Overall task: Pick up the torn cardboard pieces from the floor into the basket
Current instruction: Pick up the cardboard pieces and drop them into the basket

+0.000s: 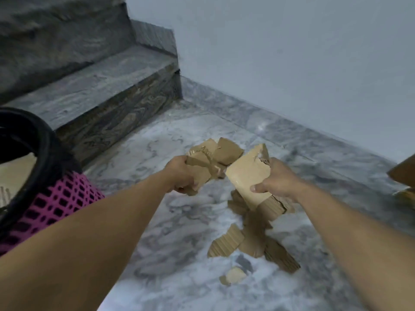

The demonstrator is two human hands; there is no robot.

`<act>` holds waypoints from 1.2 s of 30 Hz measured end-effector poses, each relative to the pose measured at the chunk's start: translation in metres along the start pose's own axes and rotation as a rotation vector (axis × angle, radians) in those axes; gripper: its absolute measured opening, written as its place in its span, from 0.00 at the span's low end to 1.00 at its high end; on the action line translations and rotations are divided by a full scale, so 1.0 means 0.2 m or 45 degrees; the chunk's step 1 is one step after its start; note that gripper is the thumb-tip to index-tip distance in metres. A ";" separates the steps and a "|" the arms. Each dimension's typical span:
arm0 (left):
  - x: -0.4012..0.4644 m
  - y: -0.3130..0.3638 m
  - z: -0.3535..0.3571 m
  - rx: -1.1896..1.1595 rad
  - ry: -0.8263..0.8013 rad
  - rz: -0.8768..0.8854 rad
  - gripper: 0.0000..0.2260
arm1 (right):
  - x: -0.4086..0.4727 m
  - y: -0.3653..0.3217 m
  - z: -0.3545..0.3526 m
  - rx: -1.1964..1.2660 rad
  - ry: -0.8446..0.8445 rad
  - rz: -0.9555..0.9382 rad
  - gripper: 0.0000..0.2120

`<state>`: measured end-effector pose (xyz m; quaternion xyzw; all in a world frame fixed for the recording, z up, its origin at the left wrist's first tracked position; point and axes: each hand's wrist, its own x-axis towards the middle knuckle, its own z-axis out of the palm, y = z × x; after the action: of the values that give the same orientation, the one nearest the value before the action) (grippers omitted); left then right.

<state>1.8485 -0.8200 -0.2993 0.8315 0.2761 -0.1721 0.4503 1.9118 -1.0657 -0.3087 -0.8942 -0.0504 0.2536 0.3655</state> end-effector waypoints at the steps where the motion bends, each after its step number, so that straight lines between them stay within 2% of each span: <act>1: -0.06 0.03 -0.05 -0.008 0.014 0.015 0.18 | -0.03 -0.06 -0.02 -0.004 0.004 -0.025 0.44; 7: -0.50 0.19 -0.48 0.057 0.209 0.125 0.12 | -0.25 -0.55 -0.10 -0.074 0.048 -0.210 0.34; 10: -0.73 0.23 -0.71 0.007 0.298 0.159 0.14 | -0.40 -0.83 -0.10 -0.089 0.057 -0.327 0.37; 13: -0.96 0.21 -0.93 -0.040 0.473 0.202 0.10 | -0.54 -1.11 -0.06 -0.144 0.070 -0.479 0.40; 17: -1.21 0.03 -1.23 -0.035 0.664 0.119 0.17 | -0.71 -1.49 0.09 -0.154 0.030 -0.641 0.38; 22: -1.37 -0.31 -1.48 -0.082 0.655 -0.089 0.17 | -0.88 -1.84 0.41 -0.158 -0.028 -0.726 0.36; 26: -1.42 -0.58 -1.57 -0.056 0.505 -0.243 0.14 | -0.94 -1.92 0.71 -0.104 -0.125 -0.707 0.32; 29: -1.44 -0.73 -1.55 -0.007 0.393 -0.326 0.16 | -0.96 -1.86 0.89 -0.256 -0.188 -0.660 0.31; 32: -1.47 -0.80 -1.51 0.226 0.524 -0.356 0.25 | -0.97 -1.77 0.93 -0.362 -0.173 -0.625 0.32; 36: -1.50 -0.75 -1.46 0.243 0.623 -0.279 0.26 | -0.99 -1.69 0.79 -0.233 -0.071 -0.667 0.25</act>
<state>1.5306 -0.5975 -0.0810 0.8521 0.4473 -0.0392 0.2687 1.6947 -0.7755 -0.0919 -0.8726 -0.3128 0.1694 0.3348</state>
